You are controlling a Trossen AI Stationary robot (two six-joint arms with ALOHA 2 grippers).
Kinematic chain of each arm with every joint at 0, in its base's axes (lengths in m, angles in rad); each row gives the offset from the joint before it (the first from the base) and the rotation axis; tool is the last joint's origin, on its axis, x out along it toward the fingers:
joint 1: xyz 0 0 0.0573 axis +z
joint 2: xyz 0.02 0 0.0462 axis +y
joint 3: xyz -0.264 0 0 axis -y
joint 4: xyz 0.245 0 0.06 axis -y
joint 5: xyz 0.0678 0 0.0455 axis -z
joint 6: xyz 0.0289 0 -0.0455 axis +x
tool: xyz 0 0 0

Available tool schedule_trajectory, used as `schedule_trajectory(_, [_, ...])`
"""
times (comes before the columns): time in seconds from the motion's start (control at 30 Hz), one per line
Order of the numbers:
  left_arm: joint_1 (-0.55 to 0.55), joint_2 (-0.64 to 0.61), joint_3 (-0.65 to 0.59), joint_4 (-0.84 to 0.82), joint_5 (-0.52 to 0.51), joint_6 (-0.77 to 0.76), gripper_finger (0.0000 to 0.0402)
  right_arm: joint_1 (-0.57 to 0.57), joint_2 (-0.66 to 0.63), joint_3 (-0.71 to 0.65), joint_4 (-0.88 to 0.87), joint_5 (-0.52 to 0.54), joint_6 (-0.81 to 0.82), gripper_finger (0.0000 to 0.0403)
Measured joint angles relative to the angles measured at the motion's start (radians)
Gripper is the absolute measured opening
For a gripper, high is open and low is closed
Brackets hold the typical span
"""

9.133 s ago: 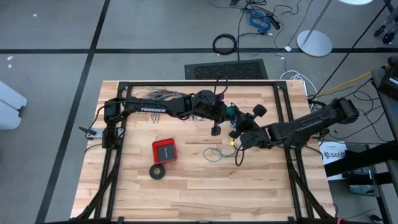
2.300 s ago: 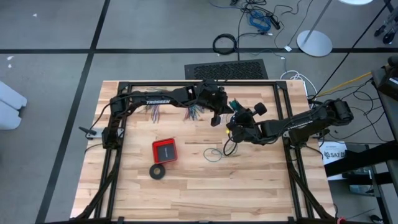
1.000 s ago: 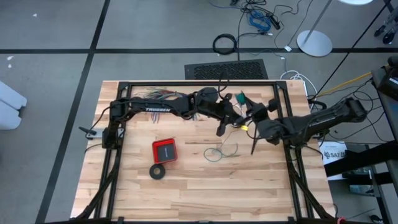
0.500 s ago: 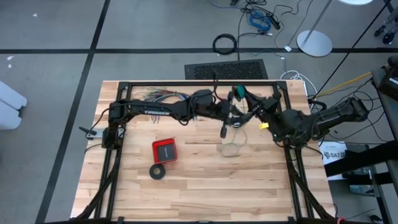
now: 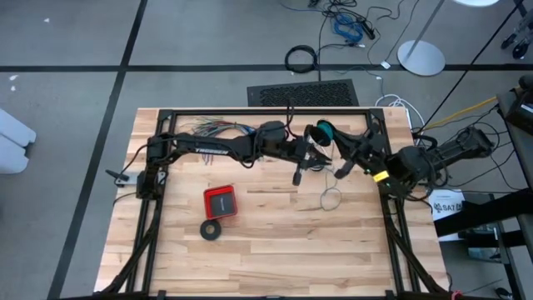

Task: Coil cords
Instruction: Coil the green wire onto the spool

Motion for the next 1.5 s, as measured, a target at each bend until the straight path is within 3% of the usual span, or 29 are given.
schedule_trajectory(0.23, [0.06, 0.0, 0.0, 0.003, 0.098, 0.02, 0.0052, 0.055, -0.023, 0.0, -0.007, 0.009, -0.016, 0.0])
schedule_trajectory(0.47, [0.092, 0.0, 0.0, -0.016, 0.363, -0.031, 0.0052, 0.064, -0.045, 0.0, -0.008, 0.02, -0.062, 0.0])
schedule_trajectory(0.6, [0.095, 0.0, 0.0, -0.041, 0.435, -0.024, 0.0052, 0.064, -0.061, 0.0, -0.01, 0.014, -0.063, 0.0])
schedule_trajectory(0.73, [0.065, 0.007, 0.0, -0.04, 0.431, 0.043, 0.0062, 0.064, -0.056, 0.0, -0.013, 0.01, -0.063, 0.0])
schedule_trajectory(0.87, [0.04, 0.014, 0.001, -0.025, 0.342, 0.111, 0.0091, 0.064, -0.043, 0.0, -0.013, -0.006, -0.041, 0.0])
schedule_trajectory(1.07, [0.038, 0.02, 0.001, -0.009, 0.328, 0.078, 0.0138, 0.063, -0.019, 0.0, -0.007, -0.048, -0.009, 0.0])
schedule_trajectory(1.5, [0.029, 0.02, 0.001, -0.017, 0.332, -0.021, 0.0145, 0.029, 0.086, 0.0, 0.127, -0.161, 0.012, 0.0])
